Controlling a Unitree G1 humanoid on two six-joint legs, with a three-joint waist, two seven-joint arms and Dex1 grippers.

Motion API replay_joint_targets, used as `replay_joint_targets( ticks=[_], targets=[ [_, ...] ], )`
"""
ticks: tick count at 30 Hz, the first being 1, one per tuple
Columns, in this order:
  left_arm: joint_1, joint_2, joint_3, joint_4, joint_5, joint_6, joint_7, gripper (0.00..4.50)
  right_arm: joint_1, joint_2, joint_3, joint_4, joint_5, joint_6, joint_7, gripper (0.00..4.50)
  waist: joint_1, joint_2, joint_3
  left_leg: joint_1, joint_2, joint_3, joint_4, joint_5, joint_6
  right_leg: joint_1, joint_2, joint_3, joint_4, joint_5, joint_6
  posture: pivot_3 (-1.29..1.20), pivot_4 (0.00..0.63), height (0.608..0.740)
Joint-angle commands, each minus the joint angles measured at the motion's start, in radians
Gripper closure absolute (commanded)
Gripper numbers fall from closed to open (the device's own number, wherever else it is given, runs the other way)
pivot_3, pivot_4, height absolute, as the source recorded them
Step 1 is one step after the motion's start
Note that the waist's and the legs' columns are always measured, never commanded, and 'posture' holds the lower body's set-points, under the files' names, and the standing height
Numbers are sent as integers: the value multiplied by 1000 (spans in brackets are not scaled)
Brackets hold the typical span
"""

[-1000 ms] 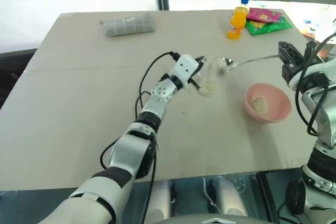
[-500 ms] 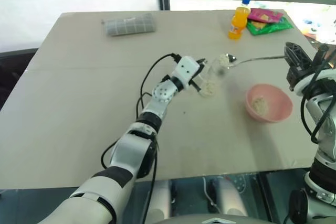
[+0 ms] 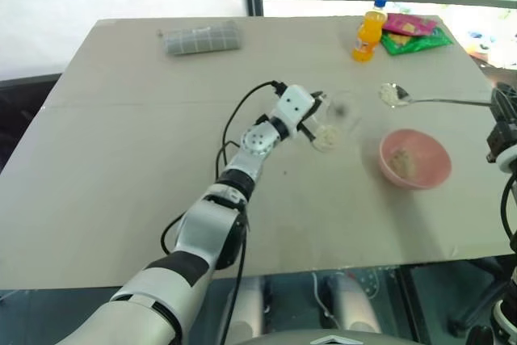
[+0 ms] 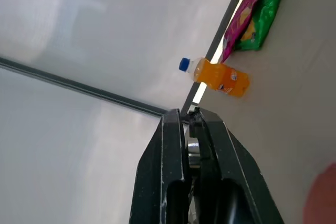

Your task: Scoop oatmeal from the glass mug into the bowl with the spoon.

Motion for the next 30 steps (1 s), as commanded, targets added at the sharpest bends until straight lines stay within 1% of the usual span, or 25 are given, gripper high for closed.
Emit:
replay_joint_targets(
  ticks=[1, 5, 8, 14, 17, 21, 24, 28, 30],
  targets=[
    [-44, -15, 10, -8, -4, -19, -6, 4479, 69, -35, -79, -69, 37, -36, 12, 4500, 4, 0, 0, 0, 0, 0, 0, 0, 0, 0, 0, 0, 0, 0, 0, 0, 150, 718],
    [-45, -19, 10, -3, -3, -20, -7, 4479, 169, -60, -132, -73, 53, -40, 36, 4500, 12, 0, 0, 0, 0, -1, 1, 0, 0, 1, 0, 0, 0, 0, 0, 0, 150, 718],
    [-42, -20, 10, -3, -3, -21, -9, 4479, 213, -84, -153, -58, 51, -32, 56, 4500, 12, 0, 0, 0, 0, 0, 2, 0, 0, 1, 0, 1, 0, 0, 0, 0, 150, 718],
    [-37, -10, 14, -6, -6, -22, -6, 4479, 269, -184, -143, 7, -15, 34, 122, 4500, 12, 0, 0, 0, 0, 0, 2, 0, 1, 1, 0, 1, 1, 0, 0, 0, 150, 718],
    [-29, 0, 18, -14, -8, -22, -1, 4479, 278, -250, -113, 56, -136, 83, 160, 4500, 12, 0, 0, 0, 0, -1, 2, 0, 1, 1, 0, 1, 1, 0, 0, 0, 150, 718],
    [-11, 14, 39, -32, -29, -10, 13, 4479, 250, -332, -62, 93, -256, 144, 224, 4500, 11, 0, 0, 1, 0, 0, 3, 0, 1, 1, 0, 2, 1, 0, 0, 0, 150, 718],
    [13, 21, 55, -50, -42, -3, 17, 4479, 220, -382, -26, 102, -344, 183, 263, 4500, 12, 0, 0, 1, 0, 0, 3, 0, 1, 1, 0, 2, 1, 0, 0, 0, 150, 718],
    [67, 32, 68, -102, -48, 5, 29, 4479, 140, -517, 65, 73, -504, 276, 350, 4500, 11, 0, 0, 1, 0, 0, 3, 0, 1, 1, 0, 2, 1, 0, 0, 0, 150, 718],
    [87, 35, 69, -129, -51, 13, 35, 4479, 111, -559, 104, 59, -571, 305, 392, 4500, 12, -1, 0, 1, 0, 0, 4, 0, 1, 1, 0, 2, 1, 0, 0, 0, 150, 718]
  ],
)
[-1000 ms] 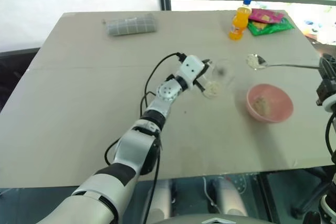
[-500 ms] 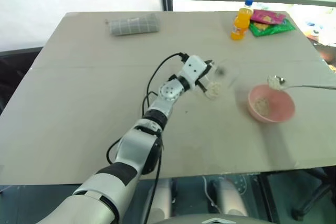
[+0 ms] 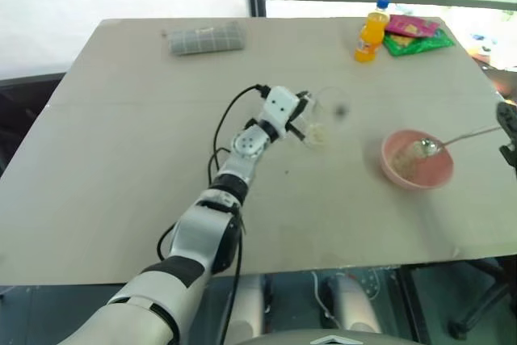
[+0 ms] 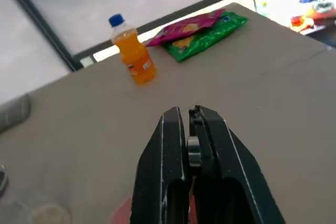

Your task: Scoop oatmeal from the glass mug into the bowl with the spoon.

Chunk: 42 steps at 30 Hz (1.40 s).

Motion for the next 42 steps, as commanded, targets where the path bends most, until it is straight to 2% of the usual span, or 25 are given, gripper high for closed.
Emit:
replay_joint_targets(
  ticks=[1, 6, 11, 14, 17, 22, 24, 32, 37, 42],
  targets=[
    [25, 5, 13, -89, -17, 10, 18, 4479, -49, -82, 56, -64, -142, 52, 100, 4500, 1, 0, 0, 0, 0, 0, 0, 0, 0, 0, 0, 0, 0, 0, 0, 0, 150, 718],
    [75, 11, 13, -166, -25, 43, 26, 4479, -69, -180, 123, -99, -324, 102, 267, 4500, 2, -1, 0, -1, 0, 0, 0, 0, 0, 0, 0, -1, 0, 0, 0, 0, 150, 718],
    [111, 24, 27, -233, -38, 86, 33, 4479, -71, -122, 64, -70, -353, 132, 307, 4500, 2, -2, 0, 0, 0, 0, 1, 0, 0, 1, 0, -1, 0, 0, 0, 0, 150, 718],
    [132, 32, 41, -281, -51, 115, 37, 4479, -125, -45, -4, -28, -262, 146, 253, 4500, 2, -2, 0, 0, 0, -1, 1, 0, -1, 1, 0, -1, 0, 0, 0, 0, 150, 718],
    [160, 39, 59, -354, -74, 149, 45, 4479, -285, 49, -18, 18, -65, 126, 124, 4500, -5, -2, 0, 1, 0, -2, 1, 1, -1, 1, 0, 1, 0, 0, 1, 0, 150, 718],
    [209, 52, 79, -450, -92, 190, 71, 4479, -512, 167, 73, 56, 130, 114, -2, 4500, -4, -2, 0, 2, 1, -2, 1, 0, -1, 1, 1, 0, 2, 0, 1, 0, 150, 718],
    [231, 54, 85, -482, -94, 203, 85, 4479, -580, 210, 123, 77, 161, 120, -23, 4500, -5, -2, 0, 2, 1, -2, 1, 0, -1, 1, 1, 0, 3, 0, 0, 0, 150, 718],
    [344, 64, 83, -644, -79, 278, 145, 4479, -799, 413, 386, 226, -33, 158, 105, 4500, -2, -2, -1, 1, 1, 2, 1, 1, -1, 1, 0, 0, 3, 1, 0, 0, 150, 718],
    [378, 74, 79, -710, -75, 323, 163, 4479, -829, 494, 443, 280, -127, 179, 185, 4500, 1, -2, -1, 1, 1, 1, 1, 1, -2, 1, 0, -1, 2, 1, 0, 0, 150, 718],
    [400, 85, 82, -749, -77, 355, 171, 4479, -840, 521, 531, 327, -296, 197, 288, 4500, -3, -2, -1, 0, 0, 2, 1, 1, -2, 0, -1, -1, 2, 1, 0, 0, 150, 718]
  ],
)
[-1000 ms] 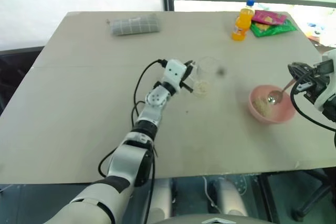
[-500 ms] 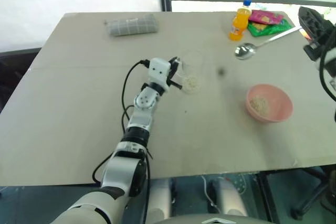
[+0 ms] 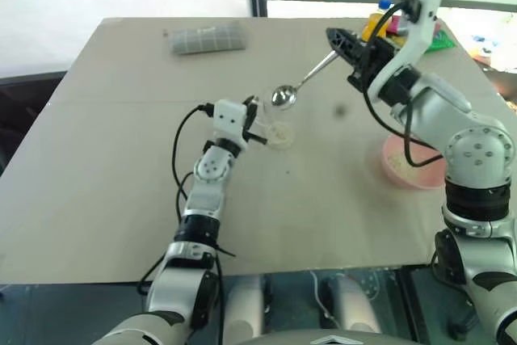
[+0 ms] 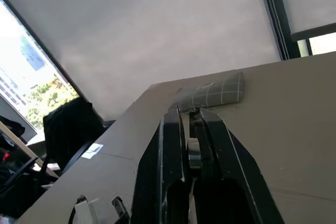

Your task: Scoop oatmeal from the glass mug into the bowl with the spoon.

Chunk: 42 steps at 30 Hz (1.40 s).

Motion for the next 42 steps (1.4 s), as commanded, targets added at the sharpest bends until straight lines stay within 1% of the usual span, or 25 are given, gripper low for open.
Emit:
replay_joint_targets(
  ticks=[1, 5, 7, 8, 10, 11, 13, 18, 20, 21, 23, 24, 34, 36, 38, 42],
  targets=[
    [5, 10, 6, -72, -5, 9, 17, 4479, -37, 13, 55, 12, -142, -2, 80, 4500, -1, 0, 0, 0, 0, 0, 0, 0, 0, 0, 0, 0, 0, 0, 0, 0, 150, 718],
    [14, 13, -4, -80, -8, 27, 10, 4479, -50, 66, 92, 52, -255, -18, 137, 4500, -6, 0, 0, 0, 1, 0, 0, 0, 0, -1, 1, 0, 1, 0, 0, 0, 150, 718],
    [14, 15, -13, -78, -9, 30, -5, 4500, -53, 92, 90, 72, -297, -23, 156, 3763, -8, 0, 0, 0, 1, 0, 0, 1, -2, -1, 1, 0, 1, 0, 0, 0, 150, 718],
    [14, 14, -15, -78, -10, 30, -7, 4500, -53, 102, 85, 76, -310, -21, 165, 3540, -8, 0, 0, 0, 0, 0, 0, 1, -2, -1, 1, 0, 1, 0, 0, 0, 150, 718],
    [13, 11, -14, -78, -12, 33, -5, 4500, -54, 122, 72, 81, -349, -35, 177, 2695, -7, 0, 0, 0, 0, 0, 0, 1, -2, -1, 0, 0, 1, 0, 0, 0, 150, 718],
    [15, 11, -14, -81, -12, 34, -2, 4500, -53, 131, 64, 80, -367, -40, 177, 2182, -8, 0, 0, 0, 0, 0, 0, 1, -2, -1, 0, 0, 1, 0, 0, 0, 150, 718],
    [18, 11, -14, -85, -14, 34, -2, 4500, -47, 144, 41, 78, -389, -40, 174, 1360, -8, 0, 0, 0, 0, 0, 0, 1, -3, -1, 0, 0, 1, 0, 0, 0, 150, 718],
    [32, 17, -13, -94, -33, 22, -30, 4500, -14, 144, 0, 53, -440, -30, 174, 1360, -8, 0, 0, 0, 0, 0, 0, 1, -3, -1, 0, 0, 1, 0, 0, 0, 150, 718],
    [39, 18, -15, -93, -40, 10, -46, 3738, -2, 147, -10, 44, -459, -23, 177, 1234, -10, 0, 0, 0, 0, 0, -1, 1, -3, -1, 0, 0, 0, 0, 0, 0, 150, 718],
    [42, 18, -16, -89, -40, 5, -49, 3536, 3, 151, -14, 39, -466, -20, 178, 1234, -12, 0, 0, 0, 0, 0, -1, 2, -3, -1, 0, 0, 0, 0, 0, 0, 150, 718],
    [46, 20, -16, -81, -39, 2, -54, 2575, 13, 158, -19, 30, -478, -15, 180, 1234, -18, 0, 0, 0, 0, 0, -1, 1, -3, -1, 0, 0, 1, 0, 0, 0, 150, 718],
    [48, 21, -14, -78, -39, 0, -56, 2189, 17, 162, -21, 27, -483, -13, 181, 1234, -19, 0, 0, 0, 0, 0, -1, 1, -3, -1, 0, 0, 1, 0, 0, 0, 150, 718],
    [109, 59, -8, -132, -59, 18, -103, 2189, 53, 176, -46, -14, -516, -1, 205, 1234, -25, 0, 0, 0, 1, 0, -1, 1, -2, -1, 0, 0, 1, 0, 0, 0, 150, 718],
    [144, 73, -4, -197, -80, 49, -118, 2189, 108, 156, -39, -55, -542, -22, 221, 1234, -24, 0, 0, 0, 1, 0, -1, 1, -2, -1, 0, 0, 1, 0, 0, 0, 150, 718],
    [190, 88, 4, -304, -103, 102, -122, 2189, 179, 129, -36, -114, -567, -47, 252, 1234, -22, 0, 0, 0, 1, 0, -2, 1, -3, -1, 0, 0, 0, 0, 0, 0, 150, 718],
    [319, 134, 20, -557, -150, 230, -128, 2189, 348, 89, -93, -236, -536, -69, 313, 1234, -23, 0, 0, 0, 1, -2, -2, 1, -3, -1, -1, 0, -1, 0, 0, 0, 150, 718]
  ],
)
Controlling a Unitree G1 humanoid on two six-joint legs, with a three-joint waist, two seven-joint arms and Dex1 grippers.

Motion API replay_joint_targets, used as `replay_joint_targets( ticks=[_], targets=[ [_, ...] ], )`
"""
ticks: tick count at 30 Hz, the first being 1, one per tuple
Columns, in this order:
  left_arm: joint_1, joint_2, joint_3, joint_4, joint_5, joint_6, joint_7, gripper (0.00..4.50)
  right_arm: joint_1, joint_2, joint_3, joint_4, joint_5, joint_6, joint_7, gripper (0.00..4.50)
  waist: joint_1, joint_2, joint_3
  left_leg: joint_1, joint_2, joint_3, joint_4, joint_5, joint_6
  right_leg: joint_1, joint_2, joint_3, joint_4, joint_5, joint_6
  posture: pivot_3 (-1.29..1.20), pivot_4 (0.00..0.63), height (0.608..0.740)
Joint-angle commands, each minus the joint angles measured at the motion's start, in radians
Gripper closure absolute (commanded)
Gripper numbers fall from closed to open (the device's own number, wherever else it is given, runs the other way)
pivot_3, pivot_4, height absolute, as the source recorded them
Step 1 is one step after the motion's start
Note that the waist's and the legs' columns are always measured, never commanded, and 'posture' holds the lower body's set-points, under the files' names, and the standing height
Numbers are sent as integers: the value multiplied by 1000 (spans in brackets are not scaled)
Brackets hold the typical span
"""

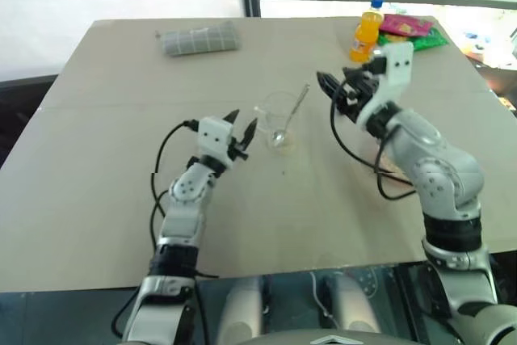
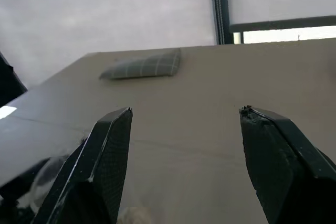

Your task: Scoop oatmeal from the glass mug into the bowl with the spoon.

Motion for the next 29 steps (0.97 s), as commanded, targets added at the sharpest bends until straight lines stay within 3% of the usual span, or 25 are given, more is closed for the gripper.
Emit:
replay_joint_targets(
  ticks=[1, 6, 7, 8, 9, 10, 12, 21, 29],
  targets=[
    [85, 40, 28, -221, -47, 92, -9, 2189, 98, -46, -62, -129, 22, -41, 72, 1234, 0, 0, 0, 0, 0, -2, 0, 0, 0, 0, 0, 0, 0, 0, 0, 0, 150, 718],
    [303, 83, 88, -415, -97, 186, -12, 2189, 337, -165, -57, -230, 4, -116, 257, 1234, -1, 0, 0, 3, 1, -4, 0, -3, 4, 1, 0, 1, 1, 0, 0, 0, 150, 718],
    [354, 89, 96, -449, -104, 192, -20, 1762, 393, -174, -53, -245, 3, -131, 283, 823, -1, 0, 0, 3, 1, -4, 0, -3, 4, 1, 1, 1, 1, 0, 0, 0, 150, 718],
    [403, 94, 101, -479, -104, 196, -25, 1621, 447, -181, -48, -255, -5, -151, 307, 658, -1, 0, -1, 3, 1, -5, 0, -3, 4, 1, 1, 0, 1, -1, 0, 0, 150, 718],
    [448, 100, 99, -504, -103, 205, -29, 947, 496, -185, -44, -258, -21, -176, 324, 34, -1, 0, 0, 3, 3, -5, 0, -3, 4, 1, 1, 0, 0, -1, -1, 0, 150, 718],
    [482, 105, 95, -522, -104, 209, -34, 827, 533, -186, -42, -256, -34, -196, 337, 0, 0, 0, 0, 4, 5, -5, -1, -3, 4, 2, 1, 0, 0, -1, -1, 0, 150, 718],
    [578, 112, 81, -561, -94, 213, -42, 21, 634, -173, -63, -223, -68, -255, 352, 0, 1, -1, -1, 4, 6, -5, 0, -3, 4, 2, 1, 0, 0, -3, -4, 0, 150, 718],
    [776, 93, 97, -633, -99, 223, -27, 21, 841, -197, -85, -39, -191, -537, 544, 0, 1, 0, -3, 5, 7, -5, 1, -6, -1, 2, 1, 0, -2, -5, -2, 0, 150, 718],
    [809, 88, 74, -628, -73, 212, -23, 21, 849, -184, -70, 20, -225, -625, 603, 0, 2, 0, -4, 4, 7, -4, 1, -6, -1, 0, 1, 0, -2, -5, -2, 0, 150, 718]
  ],
)
